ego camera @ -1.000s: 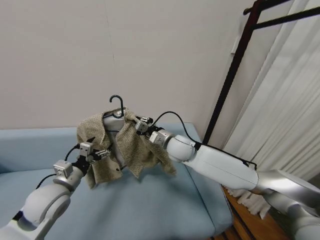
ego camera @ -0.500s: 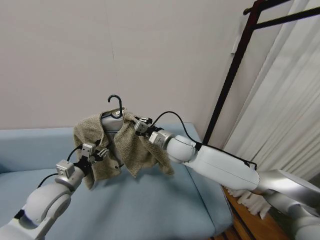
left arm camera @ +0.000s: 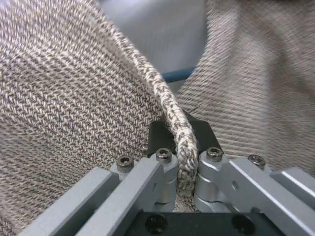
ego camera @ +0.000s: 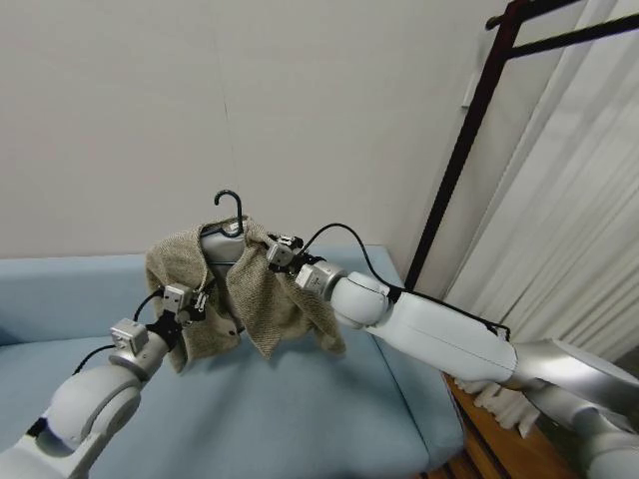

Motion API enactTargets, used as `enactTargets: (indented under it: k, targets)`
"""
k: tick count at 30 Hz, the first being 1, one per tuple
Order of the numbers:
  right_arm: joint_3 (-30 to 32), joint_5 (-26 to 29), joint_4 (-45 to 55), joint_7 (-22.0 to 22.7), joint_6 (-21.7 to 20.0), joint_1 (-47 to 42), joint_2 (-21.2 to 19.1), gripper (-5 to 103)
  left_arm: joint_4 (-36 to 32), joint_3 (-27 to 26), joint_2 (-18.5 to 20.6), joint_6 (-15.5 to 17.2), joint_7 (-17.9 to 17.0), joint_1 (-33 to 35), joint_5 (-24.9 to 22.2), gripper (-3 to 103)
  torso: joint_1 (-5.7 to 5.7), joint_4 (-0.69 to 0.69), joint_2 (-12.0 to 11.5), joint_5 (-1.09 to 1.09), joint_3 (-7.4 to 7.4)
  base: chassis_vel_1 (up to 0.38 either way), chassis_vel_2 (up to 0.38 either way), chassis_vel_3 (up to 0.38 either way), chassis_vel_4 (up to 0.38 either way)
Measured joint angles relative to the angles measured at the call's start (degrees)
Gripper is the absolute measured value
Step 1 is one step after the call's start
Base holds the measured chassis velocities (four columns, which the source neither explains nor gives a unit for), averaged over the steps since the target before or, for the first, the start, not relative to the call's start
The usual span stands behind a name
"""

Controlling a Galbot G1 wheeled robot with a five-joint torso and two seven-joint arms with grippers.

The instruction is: Pick up the clothes from the sofa and hang them on the clothes hanger.

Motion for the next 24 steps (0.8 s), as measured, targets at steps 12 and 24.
enactTargets:
  k: [12, 24]
  targets:
    - [1.2, 2.0, 0.7, 0.5, -2.6, 0.7, 0.4, 10, -4.3, 0.2, 0.5, 0.1, 1.8, 0.9, 1.4, 3, 0.0, 0.0, 0.0, 0.0, 0.0, 0.0, 0.0, 0.0, 0.0]
    - [-0.4, 4.4, 4.0, 0.5, -3.3, 0.7, 0.7, 10, -1.4, 1.8, 0.1, 0.0, 5.2, 0.3, 4.9, 3, 0.0, 0.01, 0.0, 0.0, 0.0, 0.0, 0.0, 0.0, 0.0]
